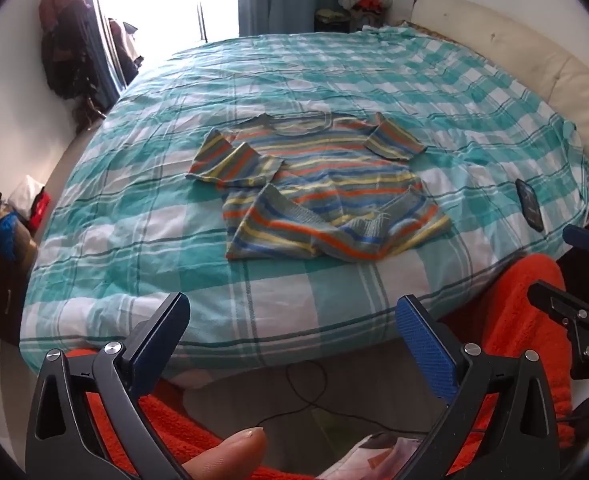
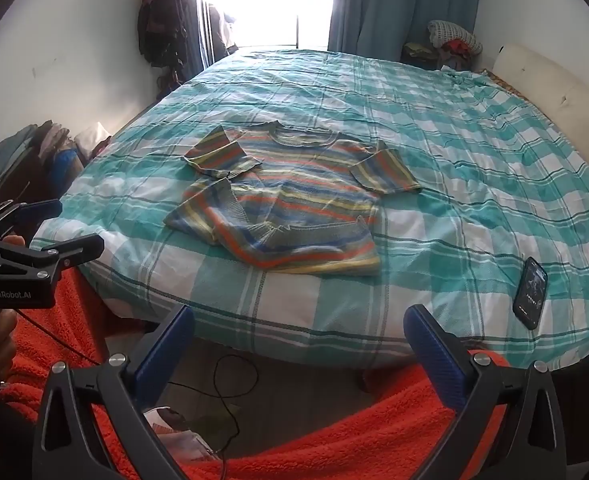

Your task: Fold small clothes

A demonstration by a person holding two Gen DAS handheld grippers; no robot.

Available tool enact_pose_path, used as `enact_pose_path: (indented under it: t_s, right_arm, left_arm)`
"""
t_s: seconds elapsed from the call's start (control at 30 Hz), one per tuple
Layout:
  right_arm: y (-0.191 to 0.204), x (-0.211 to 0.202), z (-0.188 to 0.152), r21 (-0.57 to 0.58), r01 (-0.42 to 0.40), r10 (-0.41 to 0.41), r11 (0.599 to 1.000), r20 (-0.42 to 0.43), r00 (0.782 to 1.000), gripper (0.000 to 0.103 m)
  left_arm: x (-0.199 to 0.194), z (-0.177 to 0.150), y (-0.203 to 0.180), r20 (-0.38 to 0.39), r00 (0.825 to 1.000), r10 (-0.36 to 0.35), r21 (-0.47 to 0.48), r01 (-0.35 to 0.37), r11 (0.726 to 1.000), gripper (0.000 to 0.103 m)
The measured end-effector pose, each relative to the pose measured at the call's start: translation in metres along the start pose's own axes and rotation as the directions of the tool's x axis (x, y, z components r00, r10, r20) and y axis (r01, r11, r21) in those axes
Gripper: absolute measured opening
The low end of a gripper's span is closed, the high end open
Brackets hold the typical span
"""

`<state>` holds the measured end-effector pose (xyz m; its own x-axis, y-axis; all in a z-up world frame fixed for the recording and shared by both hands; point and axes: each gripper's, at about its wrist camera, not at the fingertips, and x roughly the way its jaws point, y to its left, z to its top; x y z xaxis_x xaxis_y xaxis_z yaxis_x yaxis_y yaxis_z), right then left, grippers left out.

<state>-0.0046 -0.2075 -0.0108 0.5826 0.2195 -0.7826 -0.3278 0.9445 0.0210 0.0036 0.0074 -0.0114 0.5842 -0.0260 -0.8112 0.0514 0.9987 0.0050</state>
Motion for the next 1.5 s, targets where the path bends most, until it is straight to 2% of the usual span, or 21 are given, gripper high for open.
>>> enact_pose_path:
  t_s: [0.2, 0.33, 1.5]
  right_arm:
    - [0.001, 0.0, -0.002, 0.007, 0.001, -0.001, 1.0, -0.003, 1.0, 0.103]
    - [0.0, 0.0, -0.002, 0.005, 0.001, -0.001, 1.0, -0.002, 1.0, 0.103]
    - [0.0, 0.001, -0.002, 0.005, 0.001, -0.001, 1.0, -0.002, 1.0, 0.103]
  left_arm:
    - [-0.003, 0.0, -0.007, -0.001, 1.0, -0.008, 0.02, 0.008, 1.0, 0.103]
    - [-0.007, -0.001, -0.015, 0.014, 1.0, 0.011, 0.041, -0.012, 0.999, 0.103]
    - [-0.006, 0.001, -0.015, -0.005, 1.0, 0.029, 0.04, -0.029, 0.999, 0.103]
